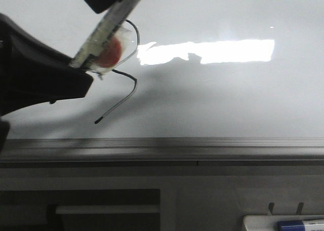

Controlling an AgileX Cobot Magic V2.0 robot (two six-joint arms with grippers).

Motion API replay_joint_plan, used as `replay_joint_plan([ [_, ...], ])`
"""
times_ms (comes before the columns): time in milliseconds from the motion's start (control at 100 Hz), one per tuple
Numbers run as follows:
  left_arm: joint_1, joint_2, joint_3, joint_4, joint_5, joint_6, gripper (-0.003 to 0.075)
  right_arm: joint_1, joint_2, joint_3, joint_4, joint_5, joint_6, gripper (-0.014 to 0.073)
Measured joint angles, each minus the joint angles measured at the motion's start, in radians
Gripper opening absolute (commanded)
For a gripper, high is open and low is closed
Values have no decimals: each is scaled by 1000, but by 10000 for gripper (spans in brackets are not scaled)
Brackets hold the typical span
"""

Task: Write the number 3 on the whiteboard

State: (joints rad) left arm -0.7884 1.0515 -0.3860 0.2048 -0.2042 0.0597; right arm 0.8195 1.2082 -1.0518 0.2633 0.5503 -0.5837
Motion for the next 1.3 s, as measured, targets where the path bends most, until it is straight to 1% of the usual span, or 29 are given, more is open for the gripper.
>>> replay_joint_plan([
  [90, 27, 0, 0, -240, 45, -2, -21, -17, -15, 0, -2, -21, 0, 650],
  [160, 44, 0, 0, -377, 62, -3, -21, -21, -33, 0, -6, -26, 2, 650],
  [350, 65, 0, 0, -629, 68, -3, -21, -25, -64, 0, -6, -25, 4, 650],
  [440, 65, 0, 0, -707, 64, -3, -21, -25, -68, 0, -6, -21, 4, 650],
  [630, 65, 0, 0, -797, 47, -3, -21, -25, -68, 0, -6, -1, 4, 650],
  [1210, 65, 0, 0, -871, -13, -4, -19, -25, -68, 0, -6, 26, 4, 650],
  [1260, 65, 0, 0, -872, -15, -4, -8, -25, -68, 0, -6, 26, 4, 650],
  [1300, 65, 0, 0, -874, -15, -4, 16, -25, -68, 0, -6, 26, 4, 650],
])
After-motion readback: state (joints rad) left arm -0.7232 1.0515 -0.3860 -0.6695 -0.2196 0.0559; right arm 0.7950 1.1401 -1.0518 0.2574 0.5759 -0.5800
